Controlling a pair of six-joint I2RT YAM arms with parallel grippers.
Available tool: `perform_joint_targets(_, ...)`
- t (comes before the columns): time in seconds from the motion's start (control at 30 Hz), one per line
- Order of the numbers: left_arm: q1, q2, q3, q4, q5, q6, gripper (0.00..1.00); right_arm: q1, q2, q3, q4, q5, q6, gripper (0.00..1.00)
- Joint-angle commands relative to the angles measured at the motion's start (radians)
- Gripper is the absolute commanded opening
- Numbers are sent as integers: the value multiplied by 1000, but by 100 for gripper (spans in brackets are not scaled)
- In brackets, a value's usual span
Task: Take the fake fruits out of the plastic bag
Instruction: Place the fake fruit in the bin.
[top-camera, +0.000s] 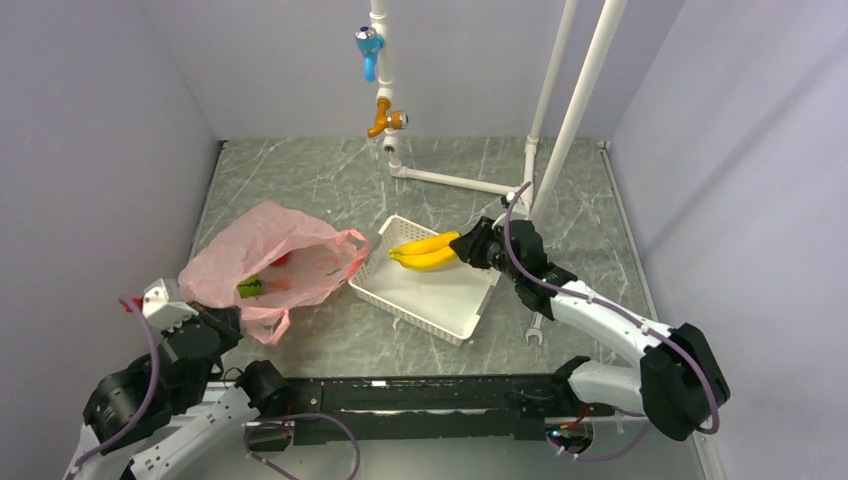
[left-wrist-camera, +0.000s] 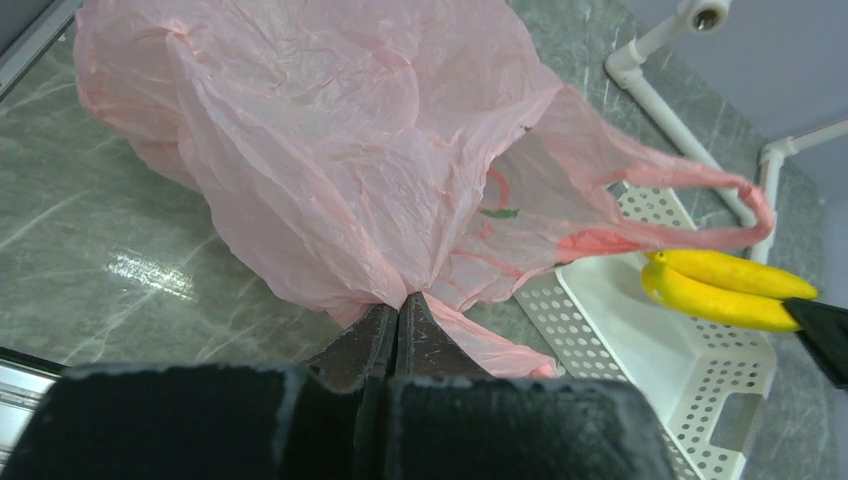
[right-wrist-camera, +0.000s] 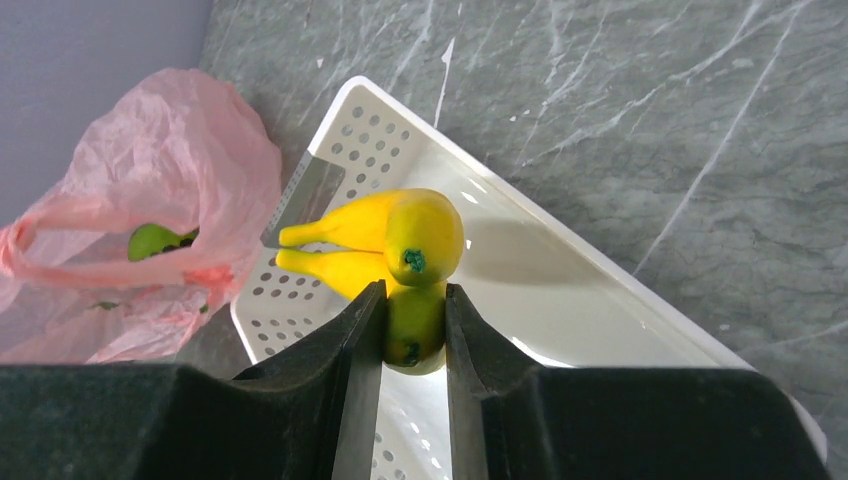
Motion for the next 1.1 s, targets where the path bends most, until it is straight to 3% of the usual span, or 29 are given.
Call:
perform_joint_targets(0.0, 2, -83, -12, -33, -54, -27, 0, -57, 47, -16, 163, -146, 62, 0)
perform_joint_targets(0.17, 2, -128, -28, -20, -62, -24, 0, -60, 133, -18, 238, -187, 63, 0)
perform_joint_targets(0.5, 2, -68, -33, 0, -48, 3, 0, -60, 271, 19, 331, -260, 93, 0)
perform_joint_targets(0.77, 2, -53, -37, 9, -42, 15, 0, -56, 361, 88, 304, -261, 31, 0)
perform_joint_targets(1.07, 3, -41, -41, 23, -40, 29, 0, -52, 397, 105, 251, -251, -23, 18)
